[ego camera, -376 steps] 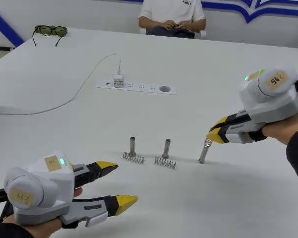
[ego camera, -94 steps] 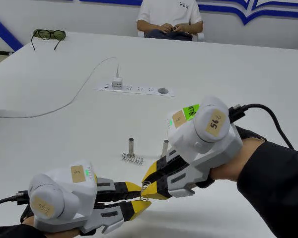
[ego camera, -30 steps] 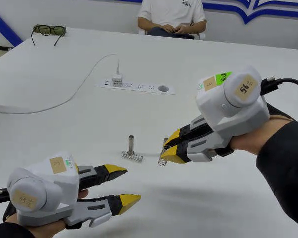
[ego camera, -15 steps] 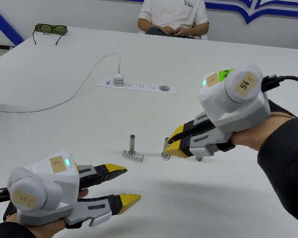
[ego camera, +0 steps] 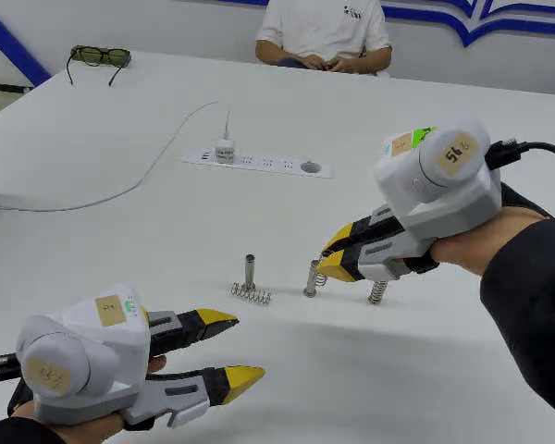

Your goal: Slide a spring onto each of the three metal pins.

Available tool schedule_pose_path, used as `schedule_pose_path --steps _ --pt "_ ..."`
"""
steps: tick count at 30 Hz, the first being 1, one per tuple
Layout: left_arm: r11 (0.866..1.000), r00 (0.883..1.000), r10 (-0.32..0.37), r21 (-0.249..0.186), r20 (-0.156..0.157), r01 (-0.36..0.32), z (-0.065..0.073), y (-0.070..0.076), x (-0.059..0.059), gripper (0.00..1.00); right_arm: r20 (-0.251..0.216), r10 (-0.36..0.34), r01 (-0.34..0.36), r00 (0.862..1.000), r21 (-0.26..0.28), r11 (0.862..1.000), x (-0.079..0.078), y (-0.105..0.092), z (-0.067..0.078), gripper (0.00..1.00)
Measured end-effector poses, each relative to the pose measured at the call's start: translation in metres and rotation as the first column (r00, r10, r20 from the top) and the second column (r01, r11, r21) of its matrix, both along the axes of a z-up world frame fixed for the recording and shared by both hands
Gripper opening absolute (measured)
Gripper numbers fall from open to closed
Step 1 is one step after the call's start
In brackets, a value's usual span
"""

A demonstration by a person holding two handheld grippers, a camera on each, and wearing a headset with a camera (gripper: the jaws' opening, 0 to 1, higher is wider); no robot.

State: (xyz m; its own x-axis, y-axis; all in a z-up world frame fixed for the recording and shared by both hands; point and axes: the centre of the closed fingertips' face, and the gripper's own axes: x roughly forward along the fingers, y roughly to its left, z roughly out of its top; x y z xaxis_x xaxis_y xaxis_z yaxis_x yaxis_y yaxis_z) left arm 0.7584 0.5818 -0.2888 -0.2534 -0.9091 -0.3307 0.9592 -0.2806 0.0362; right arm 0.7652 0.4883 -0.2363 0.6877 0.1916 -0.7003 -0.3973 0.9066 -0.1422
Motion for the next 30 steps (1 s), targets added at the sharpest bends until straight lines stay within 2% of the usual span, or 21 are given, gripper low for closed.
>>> schedule_pose_path --steps 10,17,30 --pt "1.000 1.000 0.005 0.006 0.001 -0.005 -0.002 0.002 0.001 0.38 0.030 -0.088 0.088 0.996 -0.008 0.996 0.017 -0.029 -0.004 0.12" --pt "1.000 1.000 0.009 0.010 0.000 -0.009 -0.003 0.003 0.002 0.38 0.022 -0.114 0.114 0.993 -0.001 0.993 0.024 -0.032 -0.012 0.12" --pt "1.000 1.000 0.018 0.014 -0.004 -0.018 -0.006 0.005 0.005 0.38 -0.005 -0.129 0.129 0.992 0.023 0.991 0.027 -0.032 -0.022 0.12"
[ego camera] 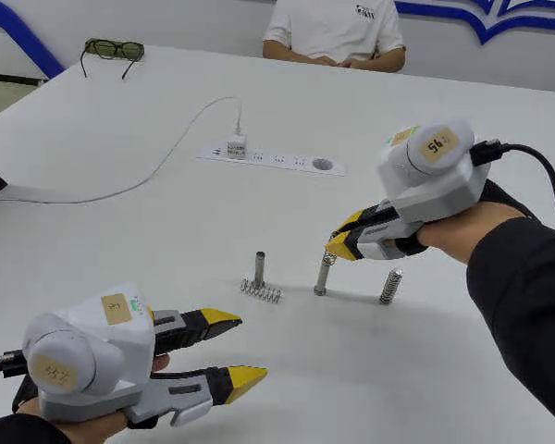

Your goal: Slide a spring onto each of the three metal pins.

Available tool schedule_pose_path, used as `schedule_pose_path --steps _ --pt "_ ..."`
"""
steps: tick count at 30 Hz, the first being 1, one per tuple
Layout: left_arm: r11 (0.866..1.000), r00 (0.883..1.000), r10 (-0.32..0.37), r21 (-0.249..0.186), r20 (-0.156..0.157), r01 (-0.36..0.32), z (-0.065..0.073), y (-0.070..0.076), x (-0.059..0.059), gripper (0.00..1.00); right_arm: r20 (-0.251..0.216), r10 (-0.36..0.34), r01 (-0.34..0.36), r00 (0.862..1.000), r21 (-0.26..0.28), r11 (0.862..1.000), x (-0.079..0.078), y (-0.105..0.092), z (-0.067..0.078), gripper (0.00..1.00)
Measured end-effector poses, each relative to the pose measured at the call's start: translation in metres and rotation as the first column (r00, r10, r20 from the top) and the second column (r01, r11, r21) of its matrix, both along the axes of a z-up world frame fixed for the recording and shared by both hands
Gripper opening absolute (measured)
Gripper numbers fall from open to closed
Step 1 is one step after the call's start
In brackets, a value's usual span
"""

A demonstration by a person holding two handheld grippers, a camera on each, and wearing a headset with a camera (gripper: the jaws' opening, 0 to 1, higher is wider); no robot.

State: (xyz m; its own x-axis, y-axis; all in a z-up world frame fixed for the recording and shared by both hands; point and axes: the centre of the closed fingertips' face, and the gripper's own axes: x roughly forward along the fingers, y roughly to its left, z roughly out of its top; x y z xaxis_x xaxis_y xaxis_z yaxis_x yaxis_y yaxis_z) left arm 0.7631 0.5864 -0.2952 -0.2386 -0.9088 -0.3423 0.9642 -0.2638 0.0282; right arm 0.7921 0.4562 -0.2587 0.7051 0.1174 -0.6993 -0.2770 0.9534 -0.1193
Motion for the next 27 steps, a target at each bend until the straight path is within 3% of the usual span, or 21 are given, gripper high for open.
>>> schedule_pose_path --steps 27 --pt "1.000 1.000 0.004 -0.001 -0.008 -0.004 -0.003 0.000 0.002 0.37 -0.046 -0.029 0.029 0.999 0.008 1.000 0.006 -0.001 -0.030 0.12"
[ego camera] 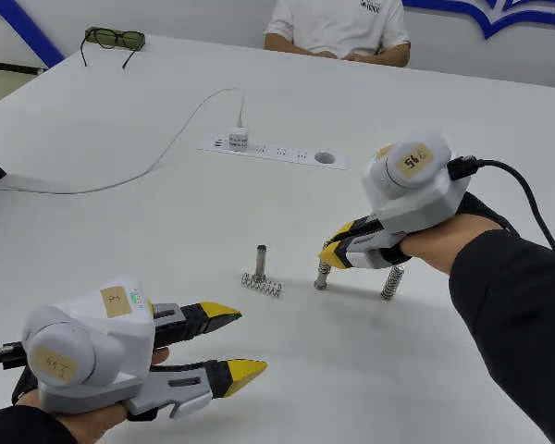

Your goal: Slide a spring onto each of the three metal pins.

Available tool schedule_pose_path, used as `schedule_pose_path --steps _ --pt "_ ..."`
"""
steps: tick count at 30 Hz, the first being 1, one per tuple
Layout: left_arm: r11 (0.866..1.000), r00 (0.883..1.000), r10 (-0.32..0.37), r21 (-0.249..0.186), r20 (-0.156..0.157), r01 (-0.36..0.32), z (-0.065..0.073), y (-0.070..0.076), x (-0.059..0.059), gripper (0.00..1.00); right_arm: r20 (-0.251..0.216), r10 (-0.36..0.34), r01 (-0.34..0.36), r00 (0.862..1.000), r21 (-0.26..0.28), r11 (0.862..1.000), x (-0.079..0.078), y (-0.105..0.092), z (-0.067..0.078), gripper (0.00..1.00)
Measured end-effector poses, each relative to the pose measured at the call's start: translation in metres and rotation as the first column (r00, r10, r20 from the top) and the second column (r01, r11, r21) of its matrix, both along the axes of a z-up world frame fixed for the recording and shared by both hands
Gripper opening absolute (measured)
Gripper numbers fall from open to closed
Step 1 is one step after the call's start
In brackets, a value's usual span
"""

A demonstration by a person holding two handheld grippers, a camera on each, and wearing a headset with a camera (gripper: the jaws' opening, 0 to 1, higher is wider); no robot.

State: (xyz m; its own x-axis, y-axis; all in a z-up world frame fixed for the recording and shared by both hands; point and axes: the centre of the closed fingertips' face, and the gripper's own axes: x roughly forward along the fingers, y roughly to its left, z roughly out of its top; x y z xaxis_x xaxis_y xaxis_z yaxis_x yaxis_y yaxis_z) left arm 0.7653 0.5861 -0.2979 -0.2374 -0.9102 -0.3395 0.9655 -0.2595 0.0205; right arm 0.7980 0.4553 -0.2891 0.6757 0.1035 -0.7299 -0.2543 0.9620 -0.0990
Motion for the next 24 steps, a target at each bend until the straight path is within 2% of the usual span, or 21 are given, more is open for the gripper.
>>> schedule_pose_path --steps 24 --pt "1.000 1.000 0.006 0.004 -0.001 -0.006 -0.001 0.001 0.001 0.37 -0.046 -0.021 0.022 0.999 0.003 1.000 -0.001 -0.008 -0.025 0.12"
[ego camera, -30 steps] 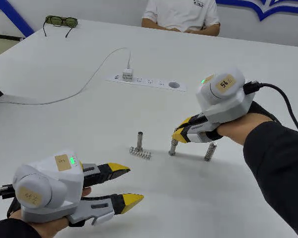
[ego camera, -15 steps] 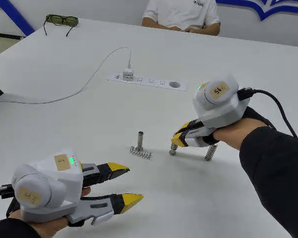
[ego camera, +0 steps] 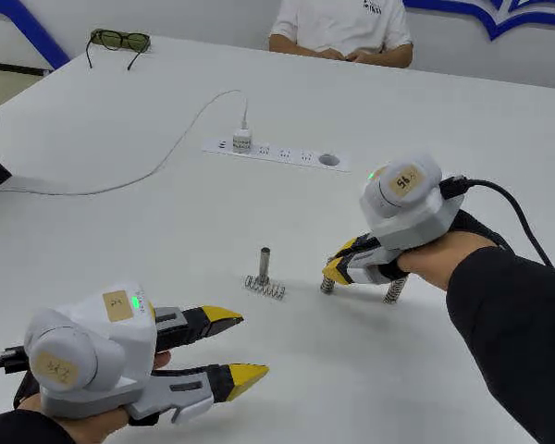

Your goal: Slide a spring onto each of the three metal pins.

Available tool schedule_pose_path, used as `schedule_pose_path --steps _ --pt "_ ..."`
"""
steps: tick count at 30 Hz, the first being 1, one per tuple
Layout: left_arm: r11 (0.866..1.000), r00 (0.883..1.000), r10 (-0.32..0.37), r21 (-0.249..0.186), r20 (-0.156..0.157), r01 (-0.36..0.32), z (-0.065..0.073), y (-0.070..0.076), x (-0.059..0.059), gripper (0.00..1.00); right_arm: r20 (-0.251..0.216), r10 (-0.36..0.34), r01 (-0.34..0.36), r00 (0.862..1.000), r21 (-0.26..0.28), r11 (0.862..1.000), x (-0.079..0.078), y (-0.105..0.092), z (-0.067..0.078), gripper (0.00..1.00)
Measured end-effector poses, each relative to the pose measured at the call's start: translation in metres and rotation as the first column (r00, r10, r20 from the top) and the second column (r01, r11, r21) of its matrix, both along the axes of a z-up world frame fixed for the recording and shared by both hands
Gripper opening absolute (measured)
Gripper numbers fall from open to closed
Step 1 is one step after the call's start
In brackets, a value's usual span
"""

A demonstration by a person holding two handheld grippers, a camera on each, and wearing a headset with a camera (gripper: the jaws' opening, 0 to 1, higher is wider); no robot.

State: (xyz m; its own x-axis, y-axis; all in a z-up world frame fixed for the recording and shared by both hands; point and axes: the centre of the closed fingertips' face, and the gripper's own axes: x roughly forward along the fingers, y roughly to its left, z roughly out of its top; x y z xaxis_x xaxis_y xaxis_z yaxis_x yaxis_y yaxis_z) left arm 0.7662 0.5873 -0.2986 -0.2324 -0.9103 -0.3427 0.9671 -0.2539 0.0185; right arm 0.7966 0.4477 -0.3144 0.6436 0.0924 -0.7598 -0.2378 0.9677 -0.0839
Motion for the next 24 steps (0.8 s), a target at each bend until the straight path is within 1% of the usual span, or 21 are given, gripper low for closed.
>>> schedule_pose_path --steps 2,4,10,14,19,24 --pt "1.000 1.000 0.001 0.000 0.000 -0.001 0.000 0.000 0.000 0.37 -0.005 -0.001 0.001 1.000 0.000 1.000 -0.001 0.000 -0.002 0.12" --pt "1.000 1.000 0.002 -0.001 -0.001 -0.002 0.000 0.000 0.000 0.37 0.001 -0.004 0.004 1.000 0.006 1.000 0.000 0.000 -0.002 0.12" --pt "1.000 1.000 0.001 0.000 -0.001 -0.001 0.000 0.000 0.000 0.38 -0.001 -0.003 0.003 1.000 0.004 1.000 0.000 0.000 -0.002 0.12" --pt "1.000 1.000 0.002 -0.001 0.000 -0.002 0.000 0.000 0.000 0.38 -0.003 -0.001 0.001 1.000 0.002 1.000 -0.001 0.001 -0.003 0.14" --pt "1.000 1.000 0.003 0.000 0.000 -0.003 0.000 0.001 0.001 0.38 0.010 -0.008 0.008 1.000 -0.003 1.000 -0.002 0.000 0.001 0.18" --pt "1.000 1.000 0.005 -0.001 -0.001 -0.005 0.000 0.001 0.001 0.38 0.037 -0.017 0.017 0.999 -0.013 1.000 -0.004 -0.002 0.011 0.19"
